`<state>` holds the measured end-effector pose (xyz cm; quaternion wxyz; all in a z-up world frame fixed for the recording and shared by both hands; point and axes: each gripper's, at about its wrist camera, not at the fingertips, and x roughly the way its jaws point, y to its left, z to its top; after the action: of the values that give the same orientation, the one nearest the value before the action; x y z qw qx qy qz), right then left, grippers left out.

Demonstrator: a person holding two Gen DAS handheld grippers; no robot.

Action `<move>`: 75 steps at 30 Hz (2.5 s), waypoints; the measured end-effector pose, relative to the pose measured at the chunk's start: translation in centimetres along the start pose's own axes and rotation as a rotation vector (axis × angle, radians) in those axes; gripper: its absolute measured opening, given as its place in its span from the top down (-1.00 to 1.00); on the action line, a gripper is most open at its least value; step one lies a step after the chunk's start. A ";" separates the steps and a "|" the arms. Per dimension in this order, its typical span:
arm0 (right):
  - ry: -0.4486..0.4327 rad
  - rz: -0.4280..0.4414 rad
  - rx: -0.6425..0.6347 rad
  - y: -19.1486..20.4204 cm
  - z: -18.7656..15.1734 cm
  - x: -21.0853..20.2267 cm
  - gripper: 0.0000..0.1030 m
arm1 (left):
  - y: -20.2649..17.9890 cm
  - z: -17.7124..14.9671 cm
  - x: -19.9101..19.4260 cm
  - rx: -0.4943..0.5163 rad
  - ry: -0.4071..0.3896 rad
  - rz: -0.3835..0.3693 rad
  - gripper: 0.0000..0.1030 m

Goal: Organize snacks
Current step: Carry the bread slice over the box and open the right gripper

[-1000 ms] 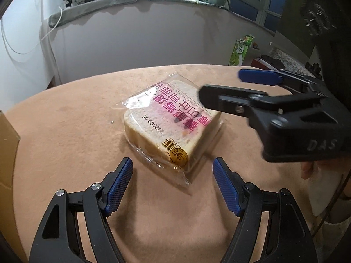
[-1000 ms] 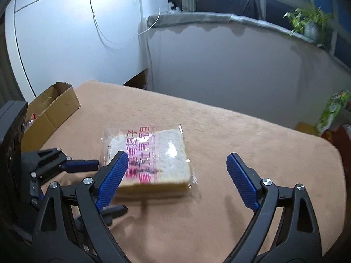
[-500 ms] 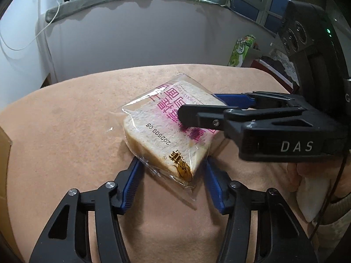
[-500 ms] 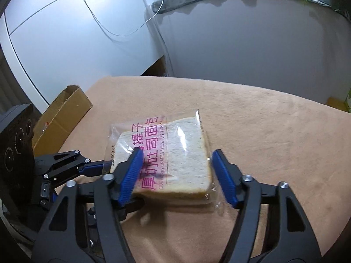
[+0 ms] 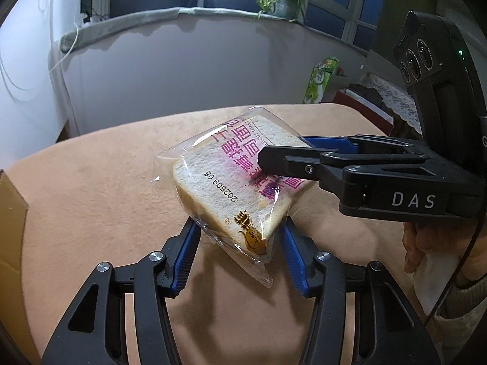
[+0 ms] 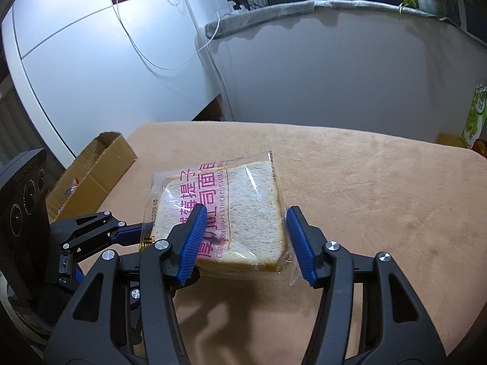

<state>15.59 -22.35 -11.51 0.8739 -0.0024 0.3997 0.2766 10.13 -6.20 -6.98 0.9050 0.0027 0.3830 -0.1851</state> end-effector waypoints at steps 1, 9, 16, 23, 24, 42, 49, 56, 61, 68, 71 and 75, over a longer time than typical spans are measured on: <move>-0.007 0.000 -0.004 0.4 0.0 -0.5 -0.11 | -0.2 -0.1 -0.6 0.006 -0.008 0.002 -0.02; -0.049 -0.002 -0.051 4.2 0.3 -3.7 -0.11 | 0.2 -0.6 -4.4 0.014 -0.060 0.014 -0.02; -0.073 -0.007 -0.101 8.1 0.8 -5.6 -0.11 | 0.9 -1.4 -8.4 0.007 -0.121 0.026 -0.02; -0.068 0.002 -0.154 12.7 1.4 -5.3 -0.11 | 2.8 -2.7 -11.0 -0.018 -0.157 0.043 -0.02; -0.066 0.005 -0.162 13.2 1.5 -5.2 -0.11 | 3.3 -2.9 -11.4 -0.026 -0.163 0.048 -0.02; -0.001 0.137 -0.319 26.4 3.5 1.9 -0.11 | 13.2 -7.9 -17.3 -0.182 -0.219 0.180 -0.02; 0.014 0.196 -0.362 30.6 4.0 4.3 -0.11 | 16.5 -9.6 -19.4 -0.233 -0.229 0.242 -0.02; 0.019 0.225 -0.385 32.6 5.2 6.0 -0.11 | 18.5 -9.7 -20.1 -0.256 -0.232 0.279 -0.02; -0.005 0.166 -0.397 32.6 5.4 7.0 -0.18 | 19.6 -9.7 -19.8 -0.263 -0.222 0.298 -0.16; -0.137 0.077 -0.355 30.0 3.8 3.8 -0.64 | 21.0 -11.9 -22.5 -0.333 -0.249 0.383 -0.56; -0.167 0.019 -0.351 29.4 2.2 2.6 -0.89 | 21.2 -12.4 -23.7 -0.354 -0.280 0.404 -0.58; -0.222 -0.025 -0.320 28.6 0.3 1.0 -0.96 | 21.4 -12.9 -24.6 -0.365 -0.290 0.417 -0.58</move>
<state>2.46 2.44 -5.79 0.9045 -0.1159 0.2517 0.3242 -7.30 23.78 -2.00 0.9542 -0.1075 0.2681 0.0780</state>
